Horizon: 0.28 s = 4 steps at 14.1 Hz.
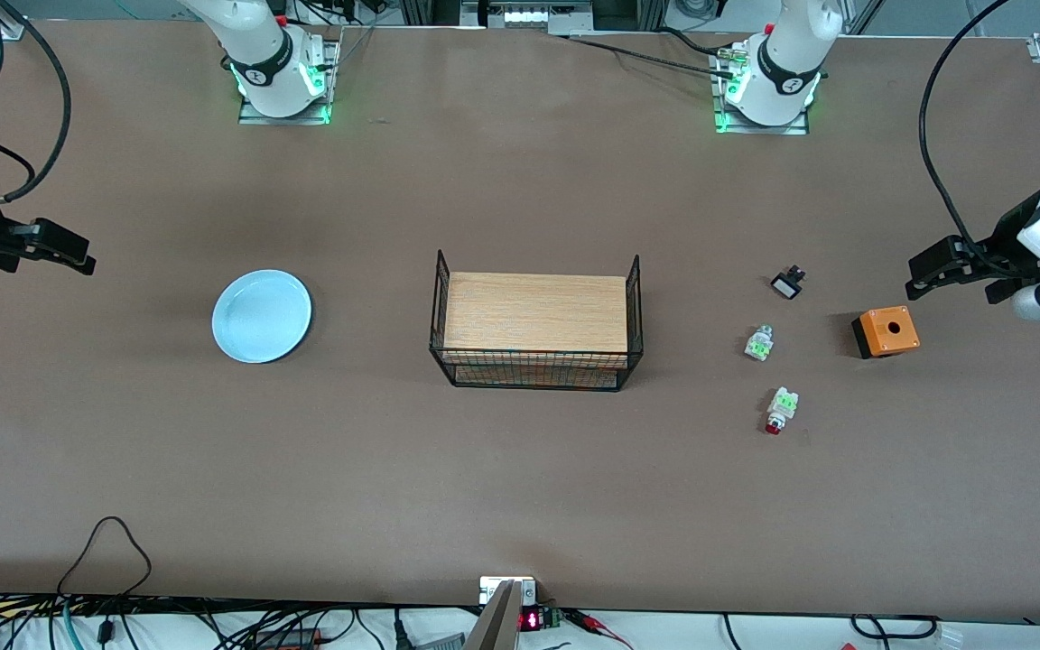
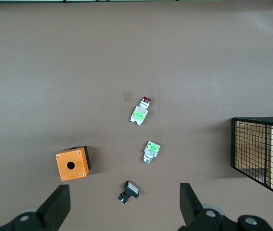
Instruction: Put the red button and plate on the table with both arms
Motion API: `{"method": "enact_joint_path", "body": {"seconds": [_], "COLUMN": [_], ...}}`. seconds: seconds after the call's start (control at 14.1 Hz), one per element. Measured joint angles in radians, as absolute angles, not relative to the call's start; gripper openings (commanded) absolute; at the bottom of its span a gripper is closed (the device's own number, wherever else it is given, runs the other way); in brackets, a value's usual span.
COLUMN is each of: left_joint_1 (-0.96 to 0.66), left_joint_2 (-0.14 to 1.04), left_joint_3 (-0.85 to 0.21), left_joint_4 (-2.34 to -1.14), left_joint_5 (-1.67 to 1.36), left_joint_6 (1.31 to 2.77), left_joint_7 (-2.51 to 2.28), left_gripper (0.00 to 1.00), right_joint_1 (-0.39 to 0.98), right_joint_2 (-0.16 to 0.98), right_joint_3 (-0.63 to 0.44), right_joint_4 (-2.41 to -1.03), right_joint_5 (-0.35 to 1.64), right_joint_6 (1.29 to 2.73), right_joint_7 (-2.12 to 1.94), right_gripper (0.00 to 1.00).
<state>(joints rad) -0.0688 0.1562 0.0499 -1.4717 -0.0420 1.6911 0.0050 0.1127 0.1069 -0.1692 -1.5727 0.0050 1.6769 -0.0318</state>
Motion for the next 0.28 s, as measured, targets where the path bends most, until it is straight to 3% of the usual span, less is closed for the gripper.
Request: {"method": "enact_joint_path", "body": {"seconds": [0.28], "left_joint_1": [-0.068], "left_joint_2": [0.156], "left_joint_3": [0.050], "left_joint_4": [-1.470], "left_joint_5": [-0.042], "left_joint_6": [1.691], "left_joint_7": [0.005], "left_gripper": [1.00], "right_joint_1": [0.113], "right_joint_2": [0.105], "right_joint_3": [-0.169], "right_joint_4": [-1.564], "right_joint_5": [0.005], "right_joint_6": [1.661], "right_joint_7": [-0.032], "right_gripper": [1.00]}}
